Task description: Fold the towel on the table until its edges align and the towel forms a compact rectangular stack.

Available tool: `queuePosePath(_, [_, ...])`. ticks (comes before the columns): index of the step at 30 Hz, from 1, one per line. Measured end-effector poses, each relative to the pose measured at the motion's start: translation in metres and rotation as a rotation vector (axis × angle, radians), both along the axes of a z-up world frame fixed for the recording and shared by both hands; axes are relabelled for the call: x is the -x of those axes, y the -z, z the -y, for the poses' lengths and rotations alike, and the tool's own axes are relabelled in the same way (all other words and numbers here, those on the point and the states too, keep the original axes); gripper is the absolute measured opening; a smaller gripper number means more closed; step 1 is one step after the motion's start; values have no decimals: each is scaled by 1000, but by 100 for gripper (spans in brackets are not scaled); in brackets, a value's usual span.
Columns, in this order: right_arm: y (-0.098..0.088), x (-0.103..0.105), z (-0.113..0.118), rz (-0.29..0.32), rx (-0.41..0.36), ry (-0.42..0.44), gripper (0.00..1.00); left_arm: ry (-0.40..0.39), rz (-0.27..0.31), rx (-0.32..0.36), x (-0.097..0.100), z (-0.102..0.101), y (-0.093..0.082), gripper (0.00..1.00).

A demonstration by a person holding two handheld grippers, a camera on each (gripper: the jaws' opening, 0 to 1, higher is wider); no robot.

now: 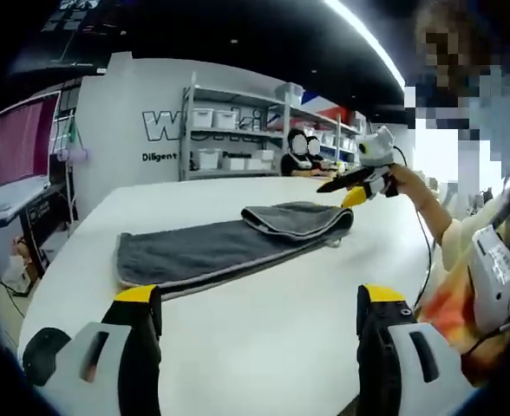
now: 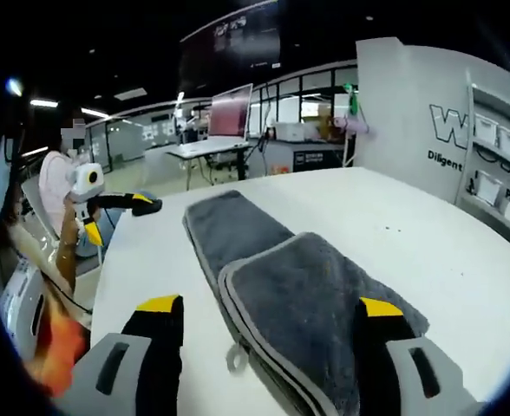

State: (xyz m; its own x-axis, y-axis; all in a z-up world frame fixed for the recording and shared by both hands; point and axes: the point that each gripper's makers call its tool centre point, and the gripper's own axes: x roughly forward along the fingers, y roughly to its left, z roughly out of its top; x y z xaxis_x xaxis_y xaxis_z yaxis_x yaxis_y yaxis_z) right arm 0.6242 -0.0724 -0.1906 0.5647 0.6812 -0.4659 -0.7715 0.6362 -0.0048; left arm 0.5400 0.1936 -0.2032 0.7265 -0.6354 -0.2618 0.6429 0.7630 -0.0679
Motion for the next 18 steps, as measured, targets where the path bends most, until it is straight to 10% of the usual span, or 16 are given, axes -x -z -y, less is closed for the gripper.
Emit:
queuePosePath(13, [21, 38, 53, -14, -28, 32, 99, -9, -27, -61, 1, 8, 3, 92])
queuePosePath(18, [2, 40, 63, 72, -110, 31, 99, -16, -34, -62, -2, 14, 2, 91])
